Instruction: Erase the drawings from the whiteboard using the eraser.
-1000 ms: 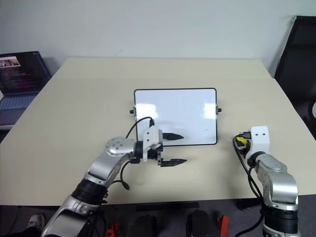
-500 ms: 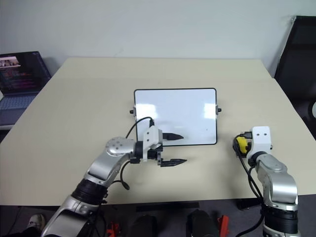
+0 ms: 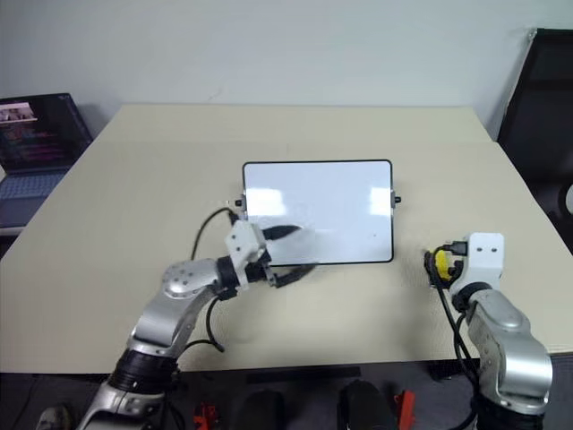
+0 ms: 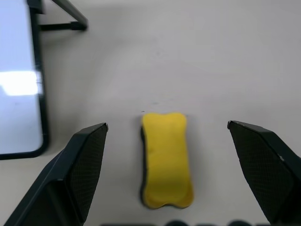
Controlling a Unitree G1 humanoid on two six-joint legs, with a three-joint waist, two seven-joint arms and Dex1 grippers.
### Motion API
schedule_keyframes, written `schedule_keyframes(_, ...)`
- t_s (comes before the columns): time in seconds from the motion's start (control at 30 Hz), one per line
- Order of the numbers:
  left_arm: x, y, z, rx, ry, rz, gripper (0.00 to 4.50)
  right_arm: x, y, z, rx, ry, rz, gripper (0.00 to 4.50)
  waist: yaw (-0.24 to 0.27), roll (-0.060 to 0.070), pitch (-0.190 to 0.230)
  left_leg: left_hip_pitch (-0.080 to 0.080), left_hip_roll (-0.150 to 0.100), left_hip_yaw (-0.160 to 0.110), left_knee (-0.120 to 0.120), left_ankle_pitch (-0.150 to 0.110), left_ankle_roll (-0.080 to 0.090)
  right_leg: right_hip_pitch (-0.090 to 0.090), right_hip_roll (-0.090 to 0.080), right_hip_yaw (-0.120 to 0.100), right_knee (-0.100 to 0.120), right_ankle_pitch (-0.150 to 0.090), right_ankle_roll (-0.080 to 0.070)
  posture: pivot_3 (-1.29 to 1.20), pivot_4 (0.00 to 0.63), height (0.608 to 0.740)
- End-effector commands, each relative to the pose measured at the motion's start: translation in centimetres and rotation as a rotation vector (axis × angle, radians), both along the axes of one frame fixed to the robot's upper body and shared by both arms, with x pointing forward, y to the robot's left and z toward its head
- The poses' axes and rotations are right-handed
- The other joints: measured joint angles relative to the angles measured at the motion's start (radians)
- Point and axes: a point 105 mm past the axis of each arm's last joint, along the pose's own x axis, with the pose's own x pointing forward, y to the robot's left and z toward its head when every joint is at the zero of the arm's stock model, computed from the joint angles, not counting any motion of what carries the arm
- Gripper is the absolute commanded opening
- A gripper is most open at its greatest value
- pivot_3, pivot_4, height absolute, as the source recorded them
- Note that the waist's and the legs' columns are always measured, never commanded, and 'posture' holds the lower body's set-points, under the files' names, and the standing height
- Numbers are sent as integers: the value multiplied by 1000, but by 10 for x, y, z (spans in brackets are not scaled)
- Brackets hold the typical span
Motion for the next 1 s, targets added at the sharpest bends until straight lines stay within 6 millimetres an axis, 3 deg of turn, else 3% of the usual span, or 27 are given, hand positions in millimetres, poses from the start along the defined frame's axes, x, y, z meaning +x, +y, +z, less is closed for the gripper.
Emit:
schedule_keyframes(0.03, 1, 11, 10, -31, -66, 150, 4500, -5, -4, 17, 15, -105, -43, 4466, 1, 0, 0, 0, 0, 0, 0, 0, 0, 0, 0, 0, 0, 0, 0, 0, 150, 740)
schedule_keyframes(0.23, -8, 48, -4, -50, -93, 478, 4500, -30, 9, 8, -47, -229, 17, 4466, 3, 0, 0, -1, 0, 0, -1, 0, 0, -1, 0, 0, -1, -1, 0, 0, 150, 740)
schedule_keyframes(0.53, -33, 62, -8, -38, -130, 629, 4500, -55, -5, -7, -111, -255, 2, 4466, 3, 0, 0, 1, 0, 0, 0, 0, -1, 1, -2, 0, -1, -4, -5, 0, 150, 740)
schedule_keyframes(0.67, -38, 56, -12, -45, -125, 621, 4500, -62, -16, -11, -136, -241, -32, 4466, 3, 0, 0, 1, 0, 0, -1, 0, -1, 0, -2, 0, -1, -4, -5, 0, 150, 740)
schedule_keyframes(1.0, -44, 45, -17, -48, -96, 602, 4500, -74, -17, -11, -172, -200, 2, 4466, 4, 0, 0, 1, 0, 0, -1, 0, -1, 0, -1, 0, -1, -5, -7, 0, 150, 740)
